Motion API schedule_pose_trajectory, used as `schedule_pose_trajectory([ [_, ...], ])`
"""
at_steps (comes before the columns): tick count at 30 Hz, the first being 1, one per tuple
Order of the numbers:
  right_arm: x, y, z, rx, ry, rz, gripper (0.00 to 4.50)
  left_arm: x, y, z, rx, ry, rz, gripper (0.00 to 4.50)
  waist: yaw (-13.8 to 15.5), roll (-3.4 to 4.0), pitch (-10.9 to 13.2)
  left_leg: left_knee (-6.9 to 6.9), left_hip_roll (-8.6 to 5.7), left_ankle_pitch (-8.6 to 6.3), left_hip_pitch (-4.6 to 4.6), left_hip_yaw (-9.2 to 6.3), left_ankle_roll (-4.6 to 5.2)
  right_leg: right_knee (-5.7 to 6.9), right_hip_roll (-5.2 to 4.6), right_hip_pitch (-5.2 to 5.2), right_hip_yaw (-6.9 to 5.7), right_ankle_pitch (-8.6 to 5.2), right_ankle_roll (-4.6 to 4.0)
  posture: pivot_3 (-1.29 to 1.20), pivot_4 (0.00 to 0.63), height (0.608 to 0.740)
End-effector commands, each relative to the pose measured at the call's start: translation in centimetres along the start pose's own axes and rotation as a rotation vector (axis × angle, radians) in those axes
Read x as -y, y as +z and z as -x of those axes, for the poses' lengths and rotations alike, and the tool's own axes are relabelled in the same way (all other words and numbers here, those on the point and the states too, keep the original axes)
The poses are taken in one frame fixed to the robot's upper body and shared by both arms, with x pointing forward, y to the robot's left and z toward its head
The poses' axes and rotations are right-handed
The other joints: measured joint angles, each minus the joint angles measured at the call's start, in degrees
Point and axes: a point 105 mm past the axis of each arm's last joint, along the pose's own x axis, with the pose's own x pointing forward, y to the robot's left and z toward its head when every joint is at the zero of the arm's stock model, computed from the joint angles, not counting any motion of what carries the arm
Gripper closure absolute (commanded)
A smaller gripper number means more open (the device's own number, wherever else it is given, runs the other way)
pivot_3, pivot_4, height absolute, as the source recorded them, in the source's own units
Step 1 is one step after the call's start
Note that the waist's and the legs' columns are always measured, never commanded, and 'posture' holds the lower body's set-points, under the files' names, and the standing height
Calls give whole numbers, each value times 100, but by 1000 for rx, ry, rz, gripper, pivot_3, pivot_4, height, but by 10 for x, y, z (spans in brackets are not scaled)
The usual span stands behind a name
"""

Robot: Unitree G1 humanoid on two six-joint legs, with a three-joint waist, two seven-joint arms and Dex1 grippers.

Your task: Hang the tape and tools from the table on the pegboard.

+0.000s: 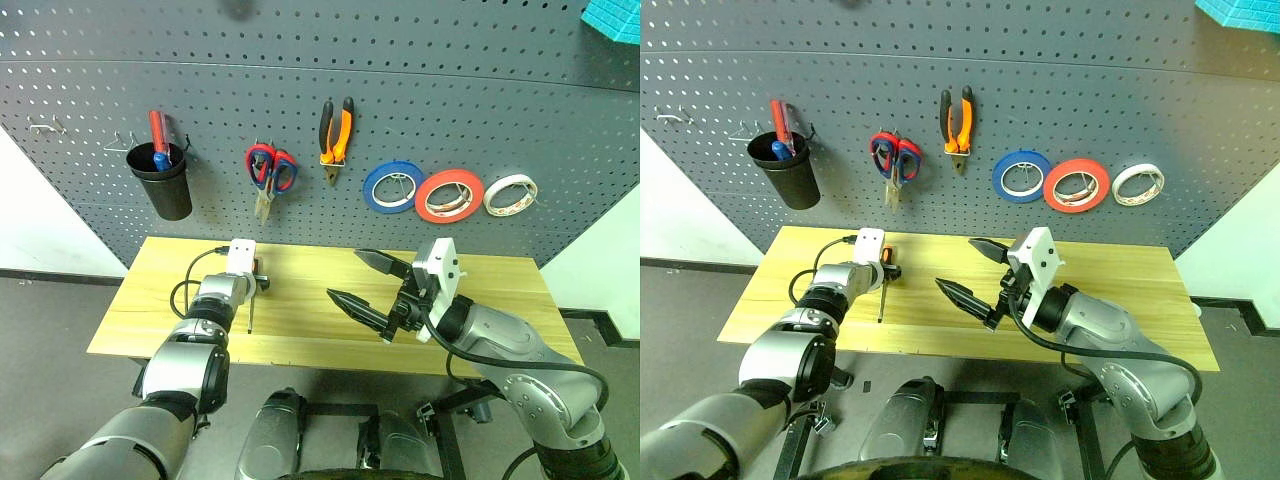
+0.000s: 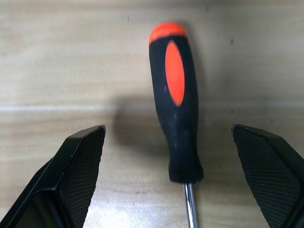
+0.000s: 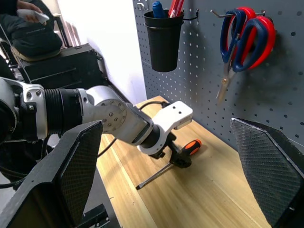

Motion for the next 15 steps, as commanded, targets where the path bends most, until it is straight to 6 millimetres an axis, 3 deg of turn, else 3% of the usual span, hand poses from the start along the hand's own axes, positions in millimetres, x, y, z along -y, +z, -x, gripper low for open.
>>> schedule_pose_trajectory([
  [1, -3, 13, 4, 42, -2, 34, 0, 0, 17, 2, 54, 7, 5, 31, -3, -4, 3, 0, 1, 0, 0, 0, 0, 0, 0, 0, 0, 0, 0, 210, 94, 657],
  [7, -4, 12, 5, 39, -6, 30, 0, -3, 15, 1, 56, 19, 6, 31, -14, -5, 3, 0, 3, 0, 0, -1, 0, 0, -2, -1, 0, 0, 0, 206, 97, 657],
  [10, -4, 12, 6, 37, -7, 29, 0, -3, 15, 1, 60, 24, 4, 558, -14, -6, 4, 0, 3, 0, 0, -2, 0, 0, -2, -1, 0, 0, 0, 207, 97, 657],
  [15, -4, 11, 6, 37, -8, 27, 0, -3, 16, 1, 62, 23, 2, 2107, -16, -6, 4, 0, 3, -1, 0, -3, 0, -1, -2, -2, 0, 0, 0, 209, 95, 657],
])
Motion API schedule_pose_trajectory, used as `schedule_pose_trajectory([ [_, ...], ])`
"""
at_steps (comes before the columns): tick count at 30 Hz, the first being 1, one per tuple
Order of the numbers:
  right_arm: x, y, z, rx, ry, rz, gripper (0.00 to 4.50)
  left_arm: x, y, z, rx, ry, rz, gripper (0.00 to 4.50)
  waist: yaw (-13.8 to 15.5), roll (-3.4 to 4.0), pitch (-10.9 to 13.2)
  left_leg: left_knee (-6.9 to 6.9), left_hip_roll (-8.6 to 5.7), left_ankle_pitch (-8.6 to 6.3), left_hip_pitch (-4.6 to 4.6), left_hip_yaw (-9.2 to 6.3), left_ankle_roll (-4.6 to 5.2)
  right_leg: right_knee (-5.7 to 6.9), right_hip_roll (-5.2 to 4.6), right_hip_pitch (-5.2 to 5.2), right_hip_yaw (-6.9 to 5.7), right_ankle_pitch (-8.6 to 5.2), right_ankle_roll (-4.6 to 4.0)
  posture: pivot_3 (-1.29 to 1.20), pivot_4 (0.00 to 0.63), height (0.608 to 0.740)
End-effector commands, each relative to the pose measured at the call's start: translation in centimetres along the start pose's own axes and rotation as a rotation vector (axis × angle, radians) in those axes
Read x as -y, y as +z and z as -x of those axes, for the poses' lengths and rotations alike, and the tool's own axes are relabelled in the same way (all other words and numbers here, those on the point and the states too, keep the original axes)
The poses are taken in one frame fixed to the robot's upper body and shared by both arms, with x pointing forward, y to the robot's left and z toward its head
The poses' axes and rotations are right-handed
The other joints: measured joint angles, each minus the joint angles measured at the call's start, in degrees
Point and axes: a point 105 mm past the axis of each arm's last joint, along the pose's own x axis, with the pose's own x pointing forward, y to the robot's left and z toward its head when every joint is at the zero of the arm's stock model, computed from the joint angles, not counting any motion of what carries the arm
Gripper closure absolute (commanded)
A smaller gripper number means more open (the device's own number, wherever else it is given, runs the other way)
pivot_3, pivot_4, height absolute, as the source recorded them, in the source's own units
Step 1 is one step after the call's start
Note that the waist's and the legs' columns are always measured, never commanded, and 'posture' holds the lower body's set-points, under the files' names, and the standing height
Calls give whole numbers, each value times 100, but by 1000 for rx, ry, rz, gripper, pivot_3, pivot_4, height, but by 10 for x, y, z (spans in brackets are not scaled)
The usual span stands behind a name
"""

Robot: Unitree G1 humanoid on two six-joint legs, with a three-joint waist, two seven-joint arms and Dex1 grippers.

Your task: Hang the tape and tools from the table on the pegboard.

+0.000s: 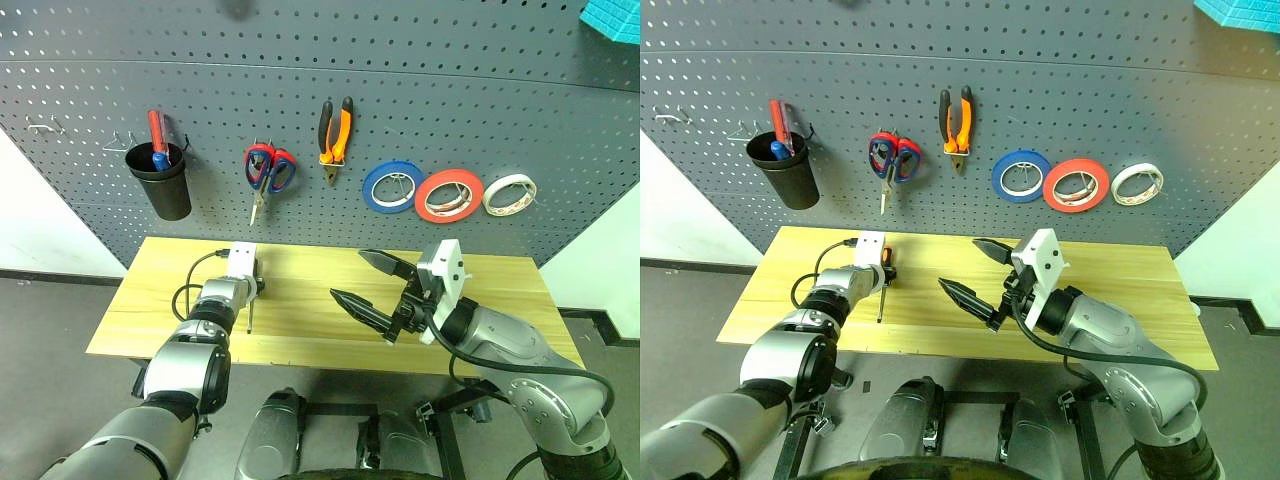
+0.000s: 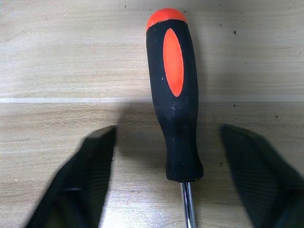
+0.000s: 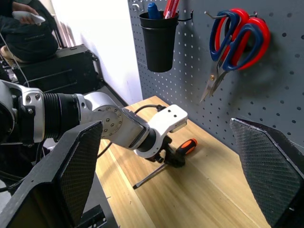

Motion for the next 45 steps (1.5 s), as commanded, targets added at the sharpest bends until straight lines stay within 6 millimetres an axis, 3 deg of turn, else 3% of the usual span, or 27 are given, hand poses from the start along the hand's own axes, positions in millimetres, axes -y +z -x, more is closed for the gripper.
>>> schedule_pose_trajectory([
  [1, -5, 10, 2, 37, 12, 26, 0, -3, 18, 3, 49, 10, -4, 2433, 0, 0, 0, 0, 0, 0, 0, -1, 0, 0, 0, 0, 0, 0, 0, 209, 95, 657],
  [5, -4, 10, 1, 37, 11, 24, 0, -4, 20, 4, 54, 9, -11, 3725, -4, -1, 0, 0, 0, 0, 0, -2, 0, 0, 0, 0, 0, 0, 0, 213, 91, 657],
  [7, -4, 9, 1, 37, 11, 23, 0, -3, 21, 5, 60, 2, -20, 4017, -5, -1, 0, 0, 0, 0, 0, -2, 0, 0, 0, 0, 0, 0, 0, 214, 90, 657],
  [21, -1, 10, 0, 51, 19, 21, 0, -1, 22, 20, 72, -55, -67, 4016, 4, -1, 1, -2, 0, -1, -2, -2, 2, -7, 1, 0, 0, 0, 0, 230, 71, 657],
  [26, -1, 25, 2, 127, 44, 14, 0, -3, 17, 37, 111, -64, -119, 4017, 8, 0, 0, -2, 0, -1, -2, -5, 2, -8, 1, 1, 0, 0, -1, 238, 61, 657],
  [34, 1, 43, 7, 219, 91, 9, 0, 7, 20, 75, 371, -103, -224, 4017, 49, 6, -5, -4, 0, -2, -1, -16, 1, -9, 0, 3, -1, 1, -1, 254, 44, 657],
  [39, 0, 46, 9, 240, 119, 23, 0, 11, 36, 96, 561, -102, -219, 4017, 64, 8, -11, -5, 0, -2, -1, -16, 0, -12, -2, 4, -1, 1, -1, 259, 38, 657],
  [45, -2, 51, 13, 282, 151, 39, 0, 15, 75, 130, 855, -105, -196, 4017, 85, 18, -35, -6, -1, -2, -1, -3, 0, -12, 1, 6, -1, 1, 0, 269, 29, 657],
])
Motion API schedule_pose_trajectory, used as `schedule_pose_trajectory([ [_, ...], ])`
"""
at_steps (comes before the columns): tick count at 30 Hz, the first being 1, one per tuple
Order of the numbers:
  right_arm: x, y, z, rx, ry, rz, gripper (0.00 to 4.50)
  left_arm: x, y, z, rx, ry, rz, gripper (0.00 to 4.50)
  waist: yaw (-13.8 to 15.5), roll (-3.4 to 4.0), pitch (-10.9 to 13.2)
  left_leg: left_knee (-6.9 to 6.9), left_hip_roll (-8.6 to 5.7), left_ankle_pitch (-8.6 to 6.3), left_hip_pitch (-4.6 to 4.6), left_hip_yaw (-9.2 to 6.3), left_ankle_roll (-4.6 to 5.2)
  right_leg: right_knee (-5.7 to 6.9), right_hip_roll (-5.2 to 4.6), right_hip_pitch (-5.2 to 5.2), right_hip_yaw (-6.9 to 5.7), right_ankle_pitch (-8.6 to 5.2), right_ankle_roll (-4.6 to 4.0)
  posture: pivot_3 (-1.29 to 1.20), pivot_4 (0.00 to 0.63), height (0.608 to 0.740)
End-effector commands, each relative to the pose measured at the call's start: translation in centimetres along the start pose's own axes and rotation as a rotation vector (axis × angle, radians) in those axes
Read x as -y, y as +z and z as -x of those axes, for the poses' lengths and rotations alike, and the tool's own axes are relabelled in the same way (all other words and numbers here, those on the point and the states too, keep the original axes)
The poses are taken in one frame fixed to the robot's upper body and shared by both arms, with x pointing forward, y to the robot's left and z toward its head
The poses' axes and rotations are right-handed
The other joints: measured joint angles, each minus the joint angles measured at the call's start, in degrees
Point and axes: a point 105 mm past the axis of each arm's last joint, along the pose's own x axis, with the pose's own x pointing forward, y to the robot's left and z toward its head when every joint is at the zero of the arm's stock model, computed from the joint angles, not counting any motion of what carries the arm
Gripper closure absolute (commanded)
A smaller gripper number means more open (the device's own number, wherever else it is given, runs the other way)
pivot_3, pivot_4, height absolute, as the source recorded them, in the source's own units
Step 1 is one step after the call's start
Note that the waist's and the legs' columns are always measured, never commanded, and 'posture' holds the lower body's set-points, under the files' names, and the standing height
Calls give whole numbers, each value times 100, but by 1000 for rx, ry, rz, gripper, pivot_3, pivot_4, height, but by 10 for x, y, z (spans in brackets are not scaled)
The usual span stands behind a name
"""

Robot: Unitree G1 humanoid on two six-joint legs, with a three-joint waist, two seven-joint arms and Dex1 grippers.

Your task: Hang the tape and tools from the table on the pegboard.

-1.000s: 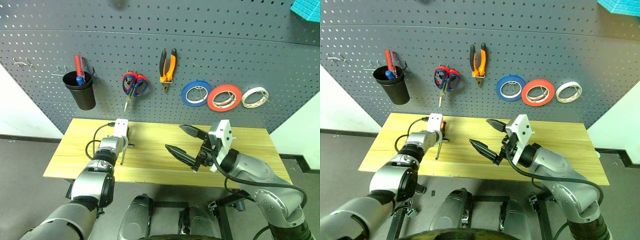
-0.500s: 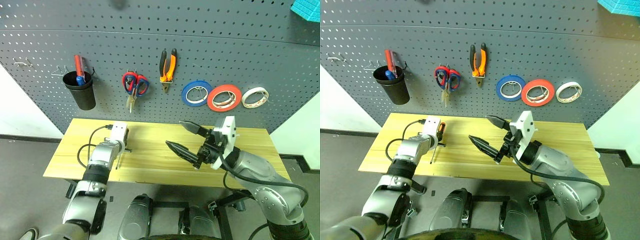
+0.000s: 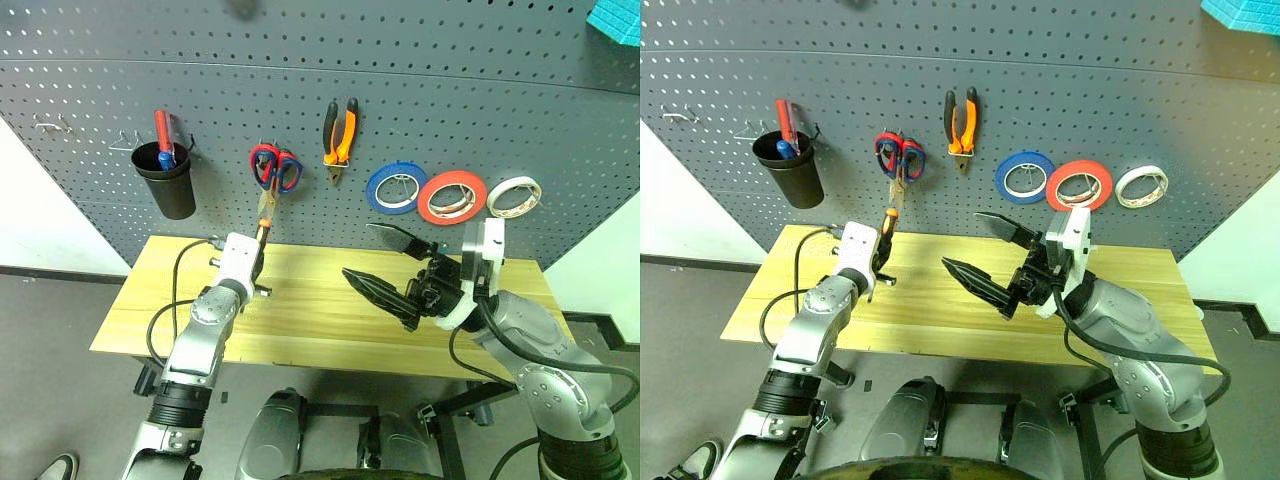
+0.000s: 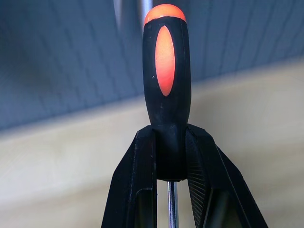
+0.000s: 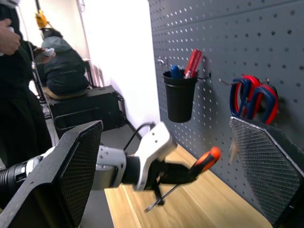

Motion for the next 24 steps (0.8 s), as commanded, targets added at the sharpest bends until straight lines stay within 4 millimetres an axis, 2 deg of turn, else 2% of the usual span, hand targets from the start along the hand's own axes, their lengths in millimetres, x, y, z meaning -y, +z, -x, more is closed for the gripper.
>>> schedule_pose_trajectory([
  [1, -3, 14, 1, 71, 32, 28, 0, -8, 45, 3, 219, 26, -34, 4017, 3, 6, -20, 0, -1, 0, 0, 5, 0, 0, 1, 0, 0, 0, 0, 272, 27, 657],
  [3, -4, 18, 2, 101, 55, 16, 0, -7, 59, 5, 302, 25, -79, 4017, 19, 9, -40, 0, -3, 0, 1, 8, 0, 0, 2, 0, 0, 0, 1, 276, 23, 657],
  [8, -6, 26, 4, 148, 93, 11, 0, -13, 76, 12, 429, 80, -142, 4017, 129, 15, -84, 0, -6, 0, 3, 12, 0, 0, 8, 0, 0, 0, 1, 282, 18, 657],
  [12, -9, 29, 4, 156, 124, 29, 0, -17, 92, 28, 572, 154, -212, 4017, 194, 15, -108, -1, -6, 0, 2, 14, 0, -1, 7, 1, 0, 0, 2, 284, 16, 657],
  [17, -5, 28, 5, 153, 123, 33, 0, -35, 115, 49, 745, 296, -254, 4017, 310, 18, -142, -3, -3, -2, 3, 19, 0, -2, 7, -2, 0, 1, 2, 291, 14, 657],
  [20, -3, 28, 5, 152, 120, 36, 0, -41, 128, 55, 811, 340, -267, 4017, 420, 23, -161, -3, -4, -2, 3, 21, -1, -2, 7, -2, 0, 1, 2, 293, 14, 657],
  [24, 1, 28, 6, 154, 120, 36, 0, -58, 164, 54, 910, 389, -275, 4017, 581, 15, -179, -2, -4, -9, 3, 23, -12, -3, 8, -1, -2, 2, 5, 299, 15, 657],
])
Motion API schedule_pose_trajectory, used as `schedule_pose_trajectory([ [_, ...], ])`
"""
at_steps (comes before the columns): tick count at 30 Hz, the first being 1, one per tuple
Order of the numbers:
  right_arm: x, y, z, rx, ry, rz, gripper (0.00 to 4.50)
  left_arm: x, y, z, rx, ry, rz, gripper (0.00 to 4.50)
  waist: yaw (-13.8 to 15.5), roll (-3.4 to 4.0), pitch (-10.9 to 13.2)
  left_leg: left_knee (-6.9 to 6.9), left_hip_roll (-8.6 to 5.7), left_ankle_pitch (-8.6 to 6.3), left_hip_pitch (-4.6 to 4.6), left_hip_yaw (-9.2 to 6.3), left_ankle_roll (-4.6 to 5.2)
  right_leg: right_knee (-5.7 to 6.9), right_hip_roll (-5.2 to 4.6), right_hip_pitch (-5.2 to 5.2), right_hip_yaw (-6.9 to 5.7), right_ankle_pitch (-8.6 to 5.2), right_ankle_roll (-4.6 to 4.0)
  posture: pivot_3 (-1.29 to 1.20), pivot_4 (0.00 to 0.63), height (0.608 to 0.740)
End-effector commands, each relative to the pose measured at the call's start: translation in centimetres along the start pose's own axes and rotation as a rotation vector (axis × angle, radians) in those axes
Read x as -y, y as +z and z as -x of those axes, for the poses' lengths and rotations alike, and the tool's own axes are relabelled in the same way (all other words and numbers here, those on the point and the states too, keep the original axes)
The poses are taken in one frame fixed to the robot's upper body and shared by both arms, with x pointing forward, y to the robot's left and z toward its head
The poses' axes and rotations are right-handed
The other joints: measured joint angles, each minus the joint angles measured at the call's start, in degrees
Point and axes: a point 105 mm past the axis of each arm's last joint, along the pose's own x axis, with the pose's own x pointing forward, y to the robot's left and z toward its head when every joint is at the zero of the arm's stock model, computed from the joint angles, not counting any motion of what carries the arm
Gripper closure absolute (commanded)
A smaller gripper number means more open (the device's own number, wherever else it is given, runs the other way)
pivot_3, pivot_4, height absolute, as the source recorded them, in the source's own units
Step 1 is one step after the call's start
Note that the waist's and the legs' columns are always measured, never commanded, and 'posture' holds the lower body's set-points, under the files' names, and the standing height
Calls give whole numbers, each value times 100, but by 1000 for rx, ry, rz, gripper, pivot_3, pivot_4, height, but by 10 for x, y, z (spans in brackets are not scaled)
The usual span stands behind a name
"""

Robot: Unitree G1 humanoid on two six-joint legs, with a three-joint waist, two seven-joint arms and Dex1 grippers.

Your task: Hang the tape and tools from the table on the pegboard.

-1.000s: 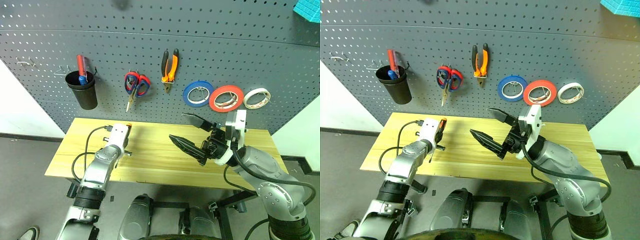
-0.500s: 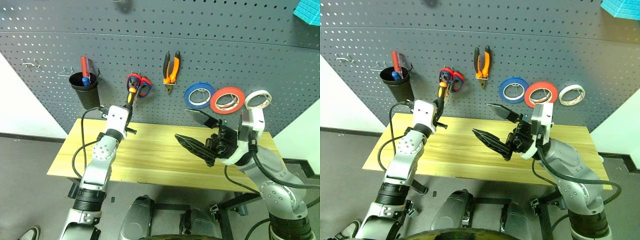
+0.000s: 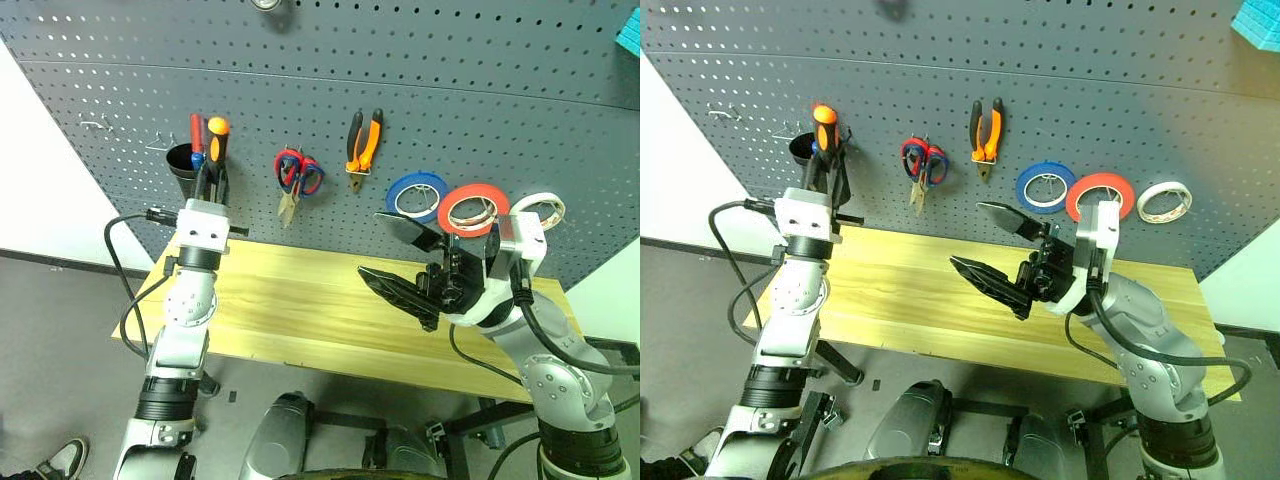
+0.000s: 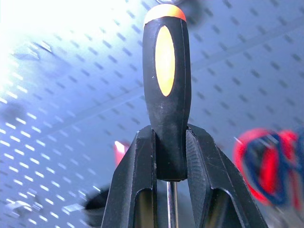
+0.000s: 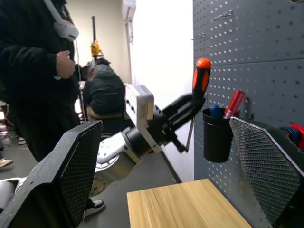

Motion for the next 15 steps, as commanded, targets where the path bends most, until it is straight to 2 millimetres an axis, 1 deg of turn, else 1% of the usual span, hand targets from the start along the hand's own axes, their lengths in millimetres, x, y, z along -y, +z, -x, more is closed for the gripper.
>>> schedule_pose_trajectory([
  [1, 2, 11, 0, 32, 12, 44, 0, -26, 34, -34, 154, 84, -30, 4017, 82, -7, -5, 0, 1, -1, 0, 1, -3, 0, 1, 0, -1, 1, 1, 300, 15, 657],
  [4, 2, 10, 0, 34, 16, 41, 0, -38, 37, -53, 182, 127, -40, 4017, 161, -4, -21, -1, 0, -2, 0, 3, -4, -2, 1, 1, -3, 1, 2, 303, 17, 657],
  [8, 1, 9, -2, 37, 20, 37, 0, -46, 32, -73, 191, 174, -28, 4017, 217, 5, -36, -1, -4, 3, 0, 12, 16, -6, 2, 1, 0, 3, 7, 300, 15, 657],
  [12, 0, 9, -2, 37, 21, 35, 0, -42, 29, -87, 206, 173, -14, 4017, 229, 1, -37, 1, -3, 3, -1, 11, 16, -7, 3, 3, -1, 4, 8, 295, 19, 657],
  [15, -2, 9, -1, 36, 20, 32, 0, -43, 22, -98, 199, 188, -14, 4017, 223, 1, -37, 1, -4, 2, -3, 12, 16, -11, 3, 3, -1, 6, 12, 286, 24, 657],
])
